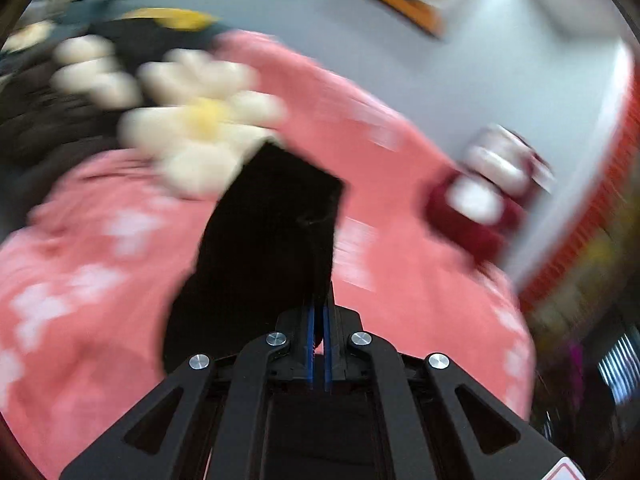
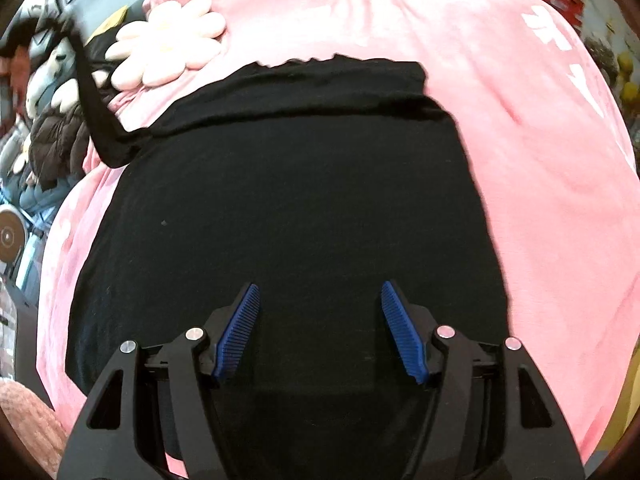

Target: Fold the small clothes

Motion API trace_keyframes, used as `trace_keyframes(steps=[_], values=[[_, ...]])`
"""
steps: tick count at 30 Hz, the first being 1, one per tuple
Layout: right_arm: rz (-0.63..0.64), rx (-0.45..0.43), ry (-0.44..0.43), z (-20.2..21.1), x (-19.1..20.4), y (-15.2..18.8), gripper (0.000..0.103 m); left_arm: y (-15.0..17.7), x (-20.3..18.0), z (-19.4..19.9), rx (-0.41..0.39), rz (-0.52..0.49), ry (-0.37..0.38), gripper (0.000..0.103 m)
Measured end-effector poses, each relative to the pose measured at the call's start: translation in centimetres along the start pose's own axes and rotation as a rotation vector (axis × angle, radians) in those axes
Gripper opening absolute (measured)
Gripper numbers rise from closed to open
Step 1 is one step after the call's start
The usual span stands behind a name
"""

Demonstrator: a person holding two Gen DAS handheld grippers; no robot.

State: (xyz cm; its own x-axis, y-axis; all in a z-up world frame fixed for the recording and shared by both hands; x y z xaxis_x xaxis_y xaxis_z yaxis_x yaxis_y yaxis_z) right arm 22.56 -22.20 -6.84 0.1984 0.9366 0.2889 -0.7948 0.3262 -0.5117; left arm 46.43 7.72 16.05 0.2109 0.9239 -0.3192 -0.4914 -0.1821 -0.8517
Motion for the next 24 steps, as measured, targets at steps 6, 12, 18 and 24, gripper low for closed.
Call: trace_keyframes(steps=[6, 12, 18, 24], values=[[-0.048, -0.015, 0.046, 0.2, -4.4, -1.7, 0.062, 11.4, -17.1, -10.6, 0.285, -0.147, 0.168, 0.024], [-0.071, -0.040, 0.013, 0.3, -7.1, -7.1, 0.062, 23.9, -17.3, -10.8, 0.442, -0.216, 0.064, 0.046], [-0.038, -0.053, -0.053, -3.8, -3.5, -16.3, 0.062, 26.9, -10.4, -5.9, 0.474, -0.205, -0.008, 0.056], [-0.057, 0.032, -0.028, -12.6, 0.6, -21.6, 0.062, 28.3, -4.8, -2.9, 0.522, -0.146, -0.053, 0.057]])
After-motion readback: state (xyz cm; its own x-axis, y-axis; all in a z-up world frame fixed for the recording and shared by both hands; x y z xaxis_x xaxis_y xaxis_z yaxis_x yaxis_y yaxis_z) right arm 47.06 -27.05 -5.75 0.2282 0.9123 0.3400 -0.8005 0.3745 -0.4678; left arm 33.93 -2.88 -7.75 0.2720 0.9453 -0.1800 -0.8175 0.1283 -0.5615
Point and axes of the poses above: each gripper's, at about its wrist camera, not at the fingertips, and z roughly against the way its jaws point, x to its left, y to its underside, the point moved 9 cm from there along -z, roughly the way its jaws point, and after that the axes turned 14 degrees about -z, right-handed, at the moved point
